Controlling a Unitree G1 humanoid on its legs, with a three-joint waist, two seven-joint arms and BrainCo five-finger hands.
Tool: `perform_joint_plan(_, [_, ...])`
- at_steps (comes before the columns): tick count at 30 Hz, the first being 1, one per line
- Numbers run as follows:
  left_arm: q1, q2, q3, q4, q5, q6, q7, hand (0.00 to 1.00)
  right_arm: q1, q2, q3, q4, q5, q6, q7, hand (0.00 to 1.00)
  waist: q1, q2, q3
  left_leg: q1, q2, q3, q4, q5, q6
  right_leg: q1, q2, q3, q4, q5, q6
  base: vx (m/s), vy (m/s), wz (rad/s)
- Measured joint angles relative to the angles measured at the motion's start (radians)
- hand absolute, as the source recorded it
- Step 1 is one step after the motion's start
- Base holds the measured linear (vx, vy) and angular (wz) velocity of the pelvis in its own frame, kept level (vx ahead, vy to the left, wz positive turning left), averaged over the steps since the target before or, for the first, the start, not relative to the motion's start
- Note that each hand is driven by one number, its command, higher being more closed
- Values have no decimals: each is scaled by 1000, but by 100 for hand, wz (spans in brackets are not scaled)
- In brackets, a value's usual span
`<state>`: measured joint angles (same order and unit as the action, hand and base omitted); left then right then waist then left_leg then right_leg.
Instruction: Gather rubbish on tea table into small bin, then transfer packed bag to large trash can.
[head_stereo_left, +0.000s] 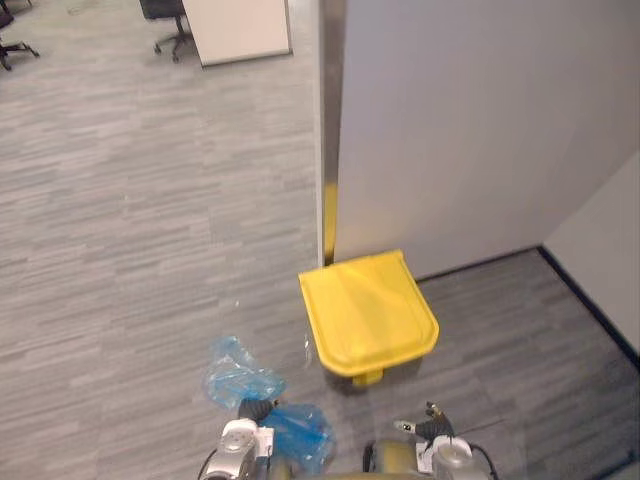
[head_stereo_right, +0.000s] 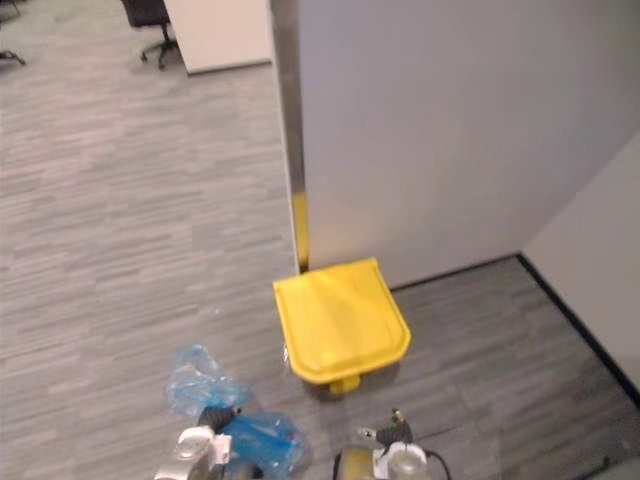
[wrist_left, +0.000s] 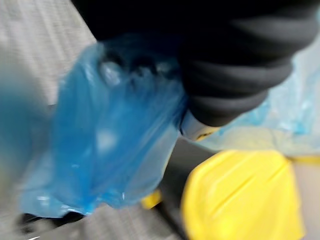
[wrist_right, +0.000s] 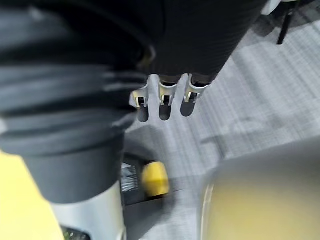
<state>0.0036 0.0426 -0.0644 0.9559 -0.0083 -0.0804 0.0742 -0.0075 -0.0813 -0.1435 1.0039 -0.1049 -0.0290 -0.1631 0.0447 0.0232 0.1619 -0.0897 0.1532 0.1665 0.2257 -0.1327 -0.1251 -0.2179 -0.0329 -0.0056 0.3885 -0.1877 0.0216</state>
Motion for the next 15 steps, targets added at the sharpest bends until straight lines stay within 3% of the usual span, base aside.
perform_joint_plan(2, [2,3,-2,3,-7,-1,1,100,5,-8,-4,0,9,0,-7,0,-3,5,-2,-2,9,-8,-43,36,-7,5,4,-20,-24,28,-18,-198,-88,18])
perform_joint_plan(3, [8,6,-2,13,-14,-1,1,100,10,1,-13,-2,17,0,-13,0,-16,-10,-9,18,-1,-13,-106,45,-7,9,-9,-37,-84,56,-24,-120,-33,24])
perform_joint_plan(5, [-2,6,-2,8,-14,-1,0,100,20,-2,-17,-3,25,-1,-13,0,-15,-21,-3,13,-10,-11,-32,39,7,8,-17,-41,-99,73,-30,-88,-18,17])
perform_joint_plan(6, [1,6,-3,12,-14,-1,0,100,27,-7,-25,-5,29,-1,-14,0,-22,-4,-9,40,-14,-8,-21,-5,24,6,-10,-55,-103,79,-24,-83,31,23])
perform_joint_plan(7, [2,7,-4,15,-14,-1,0,100,28,-6,-37,-7,33,-2,-12,0,-31,2,-12,48,-14,-9,-47,-16,19,6,-7,-61,-105,82,-19,-131,68,25])
perform_joint_plan(12, [19,34,-13,32,-14,1,5,100,36,-2,-47,-4,38,-1,-12,0,-35,4,-13,71,-36,15,-122,11,26,68,-16,-38,-282,197,17,-38,89,-11])
perform_joint_plan(15, [17,45,-13,38,-14,1,7,100,38,-1,-48,-4,40,-1,-12,0,-39,9,-17,72,-47,16,-122,8,31,94,-21,-34,-331,223,28,39,89,-4])
